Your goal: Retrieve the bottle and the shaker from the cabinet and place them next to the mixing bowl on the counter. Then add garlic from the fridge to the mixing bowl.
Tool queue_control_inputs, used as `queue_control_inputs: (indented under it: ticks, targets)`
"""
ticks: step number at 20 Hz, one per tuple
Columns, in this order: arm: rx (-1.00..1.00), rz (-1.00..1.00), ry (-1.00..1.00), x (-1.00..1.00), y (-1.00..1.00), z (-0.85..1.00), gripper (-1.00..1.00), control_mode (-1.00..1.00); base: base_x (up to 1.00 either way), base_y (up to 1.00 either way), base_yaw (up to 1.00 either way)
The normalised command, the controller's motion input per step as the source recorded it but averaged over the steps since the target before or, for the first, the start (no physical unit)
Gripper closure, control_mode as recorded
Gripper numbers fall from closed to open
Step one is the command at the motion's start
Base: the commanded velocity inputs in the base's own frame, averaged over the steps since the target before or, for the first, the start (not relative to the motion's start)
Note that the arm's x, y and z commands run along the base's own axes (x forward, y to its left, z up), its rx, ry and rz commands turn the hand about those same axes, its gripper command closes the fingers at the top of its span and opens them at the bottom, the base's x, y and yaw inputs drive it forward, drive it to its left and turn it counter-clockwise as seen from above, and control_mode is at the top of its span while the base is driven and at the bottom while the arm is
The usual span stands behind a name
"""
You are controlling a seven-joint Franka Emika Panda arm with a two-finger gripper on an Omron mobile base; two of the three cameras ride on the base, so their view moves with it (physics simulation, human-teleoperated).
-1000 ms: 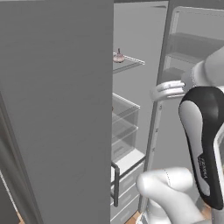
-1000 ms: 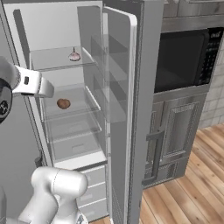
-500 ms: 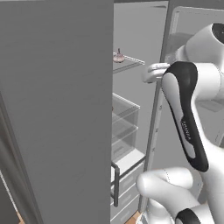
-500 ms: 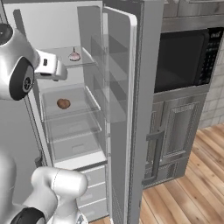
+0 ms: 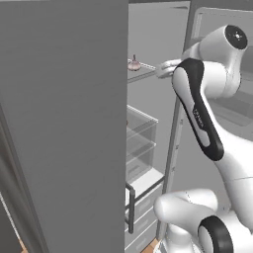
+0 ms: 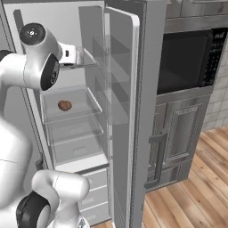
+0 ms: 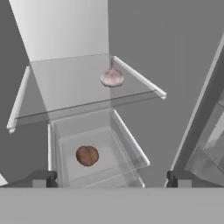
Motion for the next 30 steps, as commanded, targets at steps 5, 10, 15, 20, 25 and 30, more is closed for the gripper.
queue_control_inputs:
  ticks: [5, 10, 15, 20, 25, 30]
  targets:
    - [-0.03, 0.00, 0.00, 0.28, 0.06, 0.33, -1.00, -1.00, 0.00, 0.00, 0.00]
    - [0.00, 0.00, -0.01, 0.14, 0.07, 0.04, -1.00, -1.00, 0.00, 0.00, 0.00]
    - [0.00, 0.00, -0.01, 0.01, 0.03, -0.09, -1.00, -1.00, 0.00, 0.00, 0.00]
    - [0.00, 0.00, 0.00, 0.13, 0.22, -0.25, -1.00, -1.00, 0.00, 0.00, 0.00]
    - [0.00, 0.00, 0.00, 0.32, 0.17, -0.02, -1.00, -1.00, 0.00, 0.00, 0.00]
    - [0.00, 0.00, 0.01, 0.61, 0.00, 0.00, -1.00, -1.00, 0.00, 0.00, 0.00]
